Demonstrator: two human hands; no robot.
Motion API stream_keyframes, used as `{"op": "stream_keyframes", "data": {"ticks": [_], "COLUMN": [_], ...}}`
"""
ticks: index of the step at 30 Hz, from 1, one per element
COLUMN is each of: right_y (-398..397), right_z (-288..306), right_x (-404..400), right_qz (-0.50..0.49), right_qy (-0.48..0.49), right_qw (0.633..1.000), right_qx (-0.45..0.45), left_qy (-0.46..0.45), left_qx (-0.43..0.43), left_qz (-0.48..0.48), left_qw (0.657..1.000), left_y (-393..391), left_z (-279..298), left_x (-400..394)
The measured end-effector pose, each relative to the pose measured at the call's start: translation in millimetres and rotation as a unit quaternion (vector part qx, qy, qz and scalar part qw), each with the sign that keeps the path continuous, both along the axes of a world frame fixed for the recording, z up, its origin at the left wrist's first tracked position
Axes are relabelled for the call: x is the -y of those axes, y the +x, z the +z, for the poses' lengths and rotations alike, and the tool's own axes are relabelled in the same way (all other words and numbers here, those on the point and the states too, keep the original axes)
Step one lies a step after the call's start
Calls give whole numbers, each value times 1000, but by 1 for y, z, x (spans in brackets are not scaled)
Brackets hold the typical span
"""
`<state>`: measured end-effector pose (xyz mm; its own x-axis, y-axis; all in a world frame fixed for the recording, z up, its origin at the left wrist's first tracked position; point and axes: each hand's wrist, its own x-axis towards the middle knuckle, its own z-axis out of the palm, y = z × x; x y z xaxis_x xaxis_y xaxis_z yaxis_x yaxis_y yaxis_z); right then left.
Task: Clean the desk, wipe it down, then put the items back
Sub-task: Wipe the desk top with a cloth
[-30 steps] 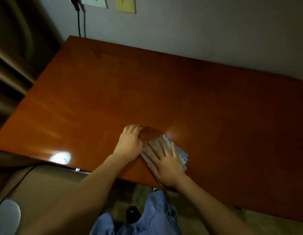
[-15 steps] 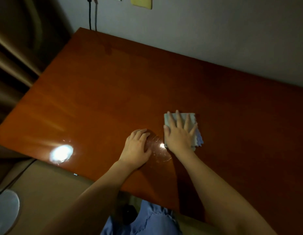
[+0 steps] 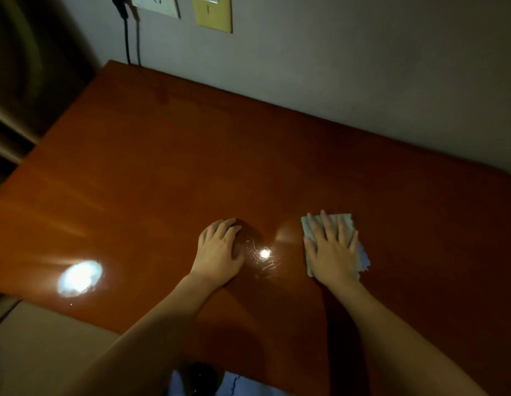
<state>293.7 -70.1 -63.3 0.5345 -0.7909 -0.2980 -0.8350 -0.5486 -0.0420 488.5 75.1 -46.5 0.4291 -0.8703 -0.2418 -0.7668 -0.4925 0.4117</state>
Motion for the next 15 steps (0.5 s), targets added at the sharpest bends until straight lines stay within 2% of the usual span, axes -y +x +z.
{"op": "stream_keyframes", "data": {"ticks": [3, 5, 9, 13, 15], "right_y": [58, 87, 91, 37, 8], "right_z": [2, -1, -4, -10, -12], "right_x": [14, 12, -21, -30, -13], "right_qz": [-61, -41, 102, 292, 327], "right_qy": [12, 18, 18, 17, 27], "right_qw": [998, 998, 994, 956, 945], "right_qx": [23, 38, 28, 17, -2], "left_qy": [-4, 4, 12, 10, 7], "left_qx": [3, 8, 26, 40, 44], "left_qz": [7, 1, -6, 7, 14], "left_qw": [1000, 1000, 1000, 999, 999], "left_y": [2, 5, 12, 13, 11], "left_z": [0, -1, -3, -4, -3], "left_x": [5, 6, 9, 28, 38]}}
